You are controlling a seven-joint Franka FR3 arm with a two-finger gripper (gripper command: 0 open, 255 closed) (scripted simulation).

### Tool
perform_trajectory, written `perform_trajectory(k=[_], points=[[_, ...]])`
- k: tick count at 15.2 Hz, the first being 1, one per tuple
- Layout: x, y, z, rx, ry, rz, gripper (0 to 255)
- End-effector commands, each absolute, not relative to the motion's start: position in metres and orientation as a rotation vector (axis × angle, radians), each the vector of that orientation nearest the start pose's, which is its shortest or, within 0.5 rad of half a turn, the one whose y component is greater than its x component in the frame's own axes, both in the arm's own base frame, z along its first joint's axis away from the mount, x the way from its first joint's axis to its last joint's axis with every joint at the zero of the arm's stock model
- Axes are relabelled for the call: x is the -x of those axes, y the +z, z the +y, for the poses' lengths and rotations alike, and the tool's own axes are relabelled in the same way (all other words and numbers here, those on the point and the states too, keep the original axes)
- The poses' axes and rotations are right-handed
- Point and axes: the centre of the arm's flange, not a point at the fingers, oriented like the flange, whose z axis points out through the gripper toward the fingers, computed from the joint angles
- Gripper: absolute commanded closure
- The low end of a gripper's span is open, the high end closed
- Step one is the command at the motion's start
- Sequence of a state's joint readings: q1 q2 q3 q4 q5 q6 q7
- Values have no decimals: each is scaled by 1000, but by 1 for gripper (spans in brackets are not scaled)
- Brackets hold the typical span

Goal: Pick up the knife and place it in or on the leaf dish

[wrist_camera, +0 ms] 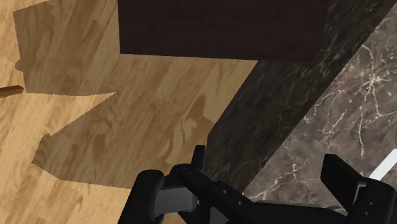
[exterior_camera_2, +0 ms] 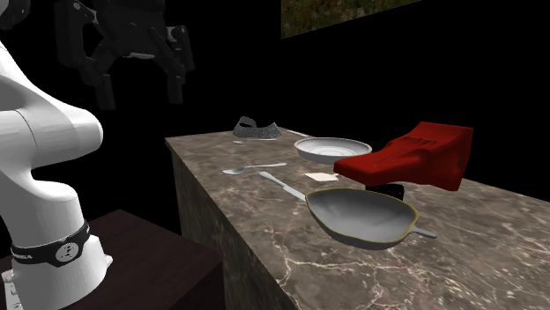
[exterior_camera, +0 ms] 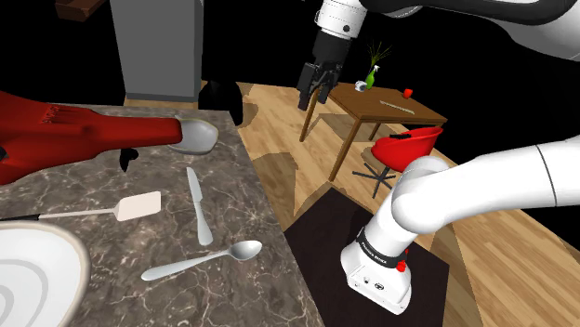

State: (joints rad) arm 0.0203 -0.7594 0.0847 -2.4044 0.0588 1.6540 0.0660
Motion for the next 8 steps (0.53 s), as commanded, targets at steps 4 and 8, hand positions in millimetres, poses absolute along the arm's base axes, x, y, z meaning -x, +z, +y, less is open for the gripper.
perform_trajectory(k=[4, 8], points=[[-322, 533, 106, 3142, -6, 134, 0], [-330, 507, 152, 3139, -1, 251, 0]])
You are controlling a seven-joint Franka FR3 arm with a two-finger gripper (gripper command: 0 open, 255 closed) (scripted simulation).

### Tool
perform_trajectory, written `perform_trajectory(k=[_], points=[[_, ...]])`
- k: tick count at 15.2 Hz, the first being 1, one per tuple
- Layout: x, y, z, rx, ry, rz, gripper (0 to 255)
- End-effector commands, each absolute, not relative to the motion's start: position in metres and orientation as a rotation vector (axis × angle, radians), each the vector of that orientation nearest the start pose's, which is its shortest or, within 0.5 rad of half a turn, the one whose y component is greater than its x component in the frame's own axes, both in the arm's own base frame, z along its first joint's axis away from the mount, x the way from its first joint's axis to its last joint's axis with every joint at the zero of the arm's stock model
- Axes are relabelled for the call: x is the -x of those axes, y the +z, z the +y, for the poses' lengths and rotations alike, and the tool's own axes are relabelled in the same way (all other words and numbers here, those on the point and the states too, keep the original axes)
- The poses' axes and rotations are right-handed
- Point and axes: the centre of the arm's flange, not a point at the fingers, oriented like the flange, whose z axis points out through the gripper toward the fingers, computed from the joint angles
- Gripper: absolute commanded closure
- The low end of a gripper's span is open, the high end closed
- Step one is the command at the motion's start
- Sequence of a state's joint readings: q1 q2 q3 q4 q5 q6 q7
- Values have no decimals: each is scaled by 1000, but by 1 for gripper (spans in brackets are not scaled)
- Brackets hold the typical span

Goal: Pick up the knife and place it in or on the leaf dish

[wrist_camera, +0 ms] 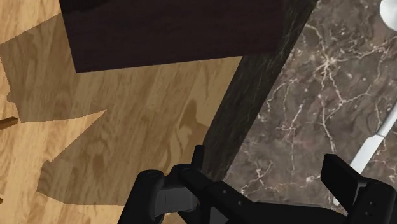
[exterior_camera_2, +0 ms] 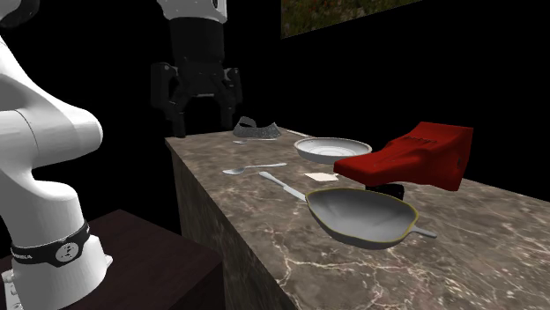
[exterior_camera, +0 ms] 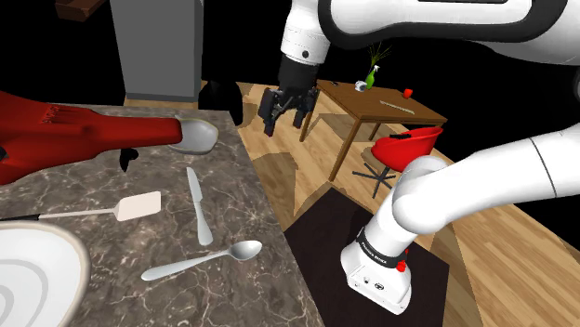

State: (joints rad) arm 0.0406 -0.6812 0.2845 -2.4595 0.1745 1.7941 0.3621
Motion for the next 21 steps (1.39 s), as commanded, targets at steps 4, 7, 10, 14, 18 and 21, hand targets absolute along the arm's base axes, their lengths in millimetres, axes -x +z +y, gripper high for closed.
perform_trajectory(k=[4, 7, 10, 14, 18, 21], points=[[-342, 482, 197, 3131, 4, 368, 0], [-353, 463, 231, 3122, 8, 455, 0], [-365, 443, 264, 3111, 11, 542, 0], [-385, 417, 306, 3092, 16, 658, 0], [-393, 397, 321, 3084, 18, 702, 0], [-393, 381, 321, 3084, 18, 702, 0]])
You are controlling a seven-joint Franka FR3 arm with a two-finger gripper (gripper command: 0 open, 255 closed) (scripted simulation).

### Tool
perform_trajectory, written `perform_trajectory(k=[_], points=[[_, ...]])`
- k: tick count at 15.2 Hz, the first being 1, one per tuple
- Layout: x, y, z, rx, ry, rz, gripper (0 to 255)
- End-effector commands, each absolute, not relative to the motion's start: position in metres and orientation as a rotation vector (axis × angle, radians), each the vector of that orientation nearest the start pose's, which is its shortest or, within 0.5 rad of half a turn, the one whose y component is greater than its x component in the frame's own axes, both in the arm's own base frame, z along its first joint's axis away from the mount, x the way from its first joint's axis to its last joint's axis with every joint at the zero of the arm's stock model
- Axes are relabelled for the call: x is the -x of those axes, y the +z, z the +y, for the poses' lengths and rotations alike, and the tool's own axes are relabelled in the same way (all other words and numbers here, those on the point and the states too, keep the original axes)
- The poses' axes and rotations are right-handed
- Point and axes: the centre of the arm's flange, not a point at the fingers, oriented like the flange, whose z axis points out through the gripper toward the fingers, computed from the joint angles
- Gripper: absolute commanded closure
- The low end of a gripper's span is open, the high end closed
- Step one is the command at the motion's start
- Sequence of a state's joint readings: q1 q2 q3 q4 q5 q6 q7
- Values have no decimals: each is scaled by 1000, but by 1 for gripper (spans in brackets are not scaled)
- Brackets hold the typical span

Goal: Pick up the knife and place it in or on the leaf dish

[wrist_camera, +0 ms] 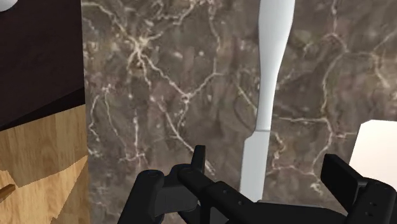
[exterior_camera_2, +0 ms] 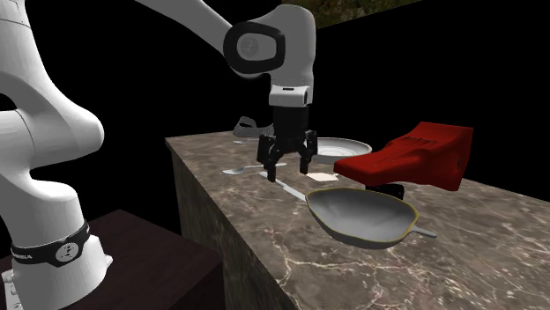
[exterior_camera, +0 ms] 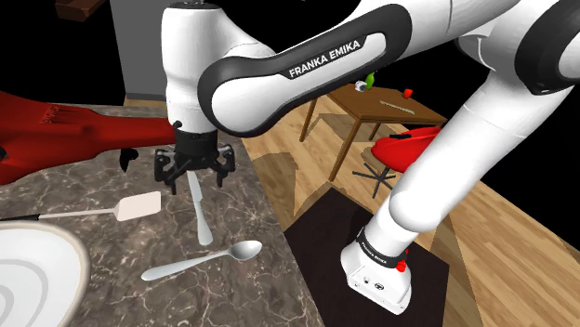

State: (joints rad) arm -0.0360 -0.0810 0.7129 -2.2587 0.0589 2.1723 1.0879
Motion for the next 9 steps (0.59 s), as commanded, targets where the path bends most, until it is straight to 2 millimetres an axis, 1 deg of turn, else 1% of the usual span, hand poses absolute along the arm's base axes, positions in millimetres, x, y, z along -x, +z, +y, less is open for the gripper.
perform_trajectory(k=[1, 3, 9], points=[[-393, 376, 321, 3084, 18, 702, 0], [-392, 368, 321, 3084, 18, 702, 0], [-392, 368, 321, 3084, 18, 702, 0]])
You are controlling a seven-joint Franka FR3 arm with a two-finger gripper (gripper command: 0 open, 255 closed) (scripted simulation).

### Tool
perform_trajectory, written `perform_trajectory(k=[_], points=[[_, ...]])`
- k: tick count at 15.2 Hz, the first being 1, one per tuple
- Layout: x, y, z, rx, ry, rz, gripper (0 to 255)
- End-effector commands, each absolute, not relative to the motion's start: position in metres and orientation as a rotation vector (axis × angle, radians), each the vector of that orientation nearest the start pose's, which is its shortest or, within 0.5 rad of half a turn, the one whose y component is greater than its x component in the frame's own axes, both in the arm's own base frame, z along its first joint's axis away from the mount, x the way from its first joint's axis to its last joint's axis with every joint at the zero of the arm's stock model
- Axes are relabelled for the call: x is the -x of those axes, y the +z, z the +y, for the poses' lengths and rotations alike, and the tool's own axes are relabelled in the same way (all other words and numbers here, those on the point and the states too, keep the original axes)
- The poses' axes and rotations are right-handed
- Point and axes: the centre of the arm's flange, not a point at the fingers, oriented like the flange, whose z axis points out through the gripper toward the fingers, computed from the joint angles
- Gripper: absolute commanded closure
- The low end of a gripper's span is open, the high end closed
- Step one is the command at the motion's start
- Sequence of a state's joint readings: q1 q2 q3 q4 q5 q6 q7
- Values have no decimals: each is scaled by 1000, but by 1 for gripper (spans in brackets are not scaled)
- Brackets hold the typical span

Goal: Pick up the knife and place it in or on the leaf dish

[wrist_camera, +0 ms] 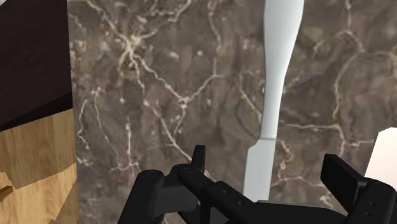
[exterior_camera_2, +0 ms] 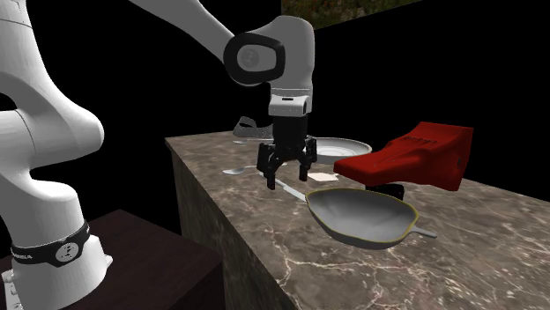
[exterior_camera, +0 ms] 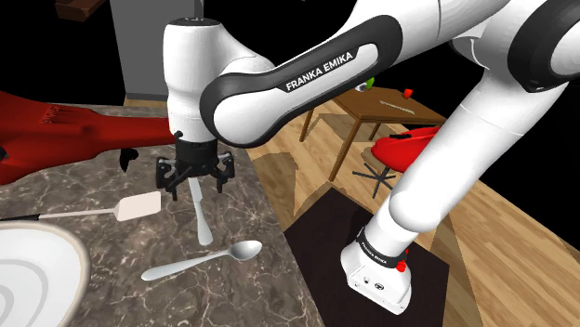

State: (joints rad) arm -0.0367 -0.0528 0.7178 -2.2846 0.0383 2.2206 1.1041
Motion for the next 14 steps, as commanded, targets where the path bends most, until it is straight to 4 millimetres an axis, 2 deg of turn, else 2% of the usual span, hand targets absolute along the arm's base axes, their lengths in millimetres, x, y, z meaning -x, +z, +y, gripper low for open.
perform_trajectory(k=[1, 2, 11, 14], points=[[-392, 368, 321, 3084, 18, 702, 0], [-392, 368, 321, 3084, 18, 702, 255], [-392, 368, 321, 3084, 18, 702, 255], [-392, 383, 321, 3084, 18, 702, 255]])
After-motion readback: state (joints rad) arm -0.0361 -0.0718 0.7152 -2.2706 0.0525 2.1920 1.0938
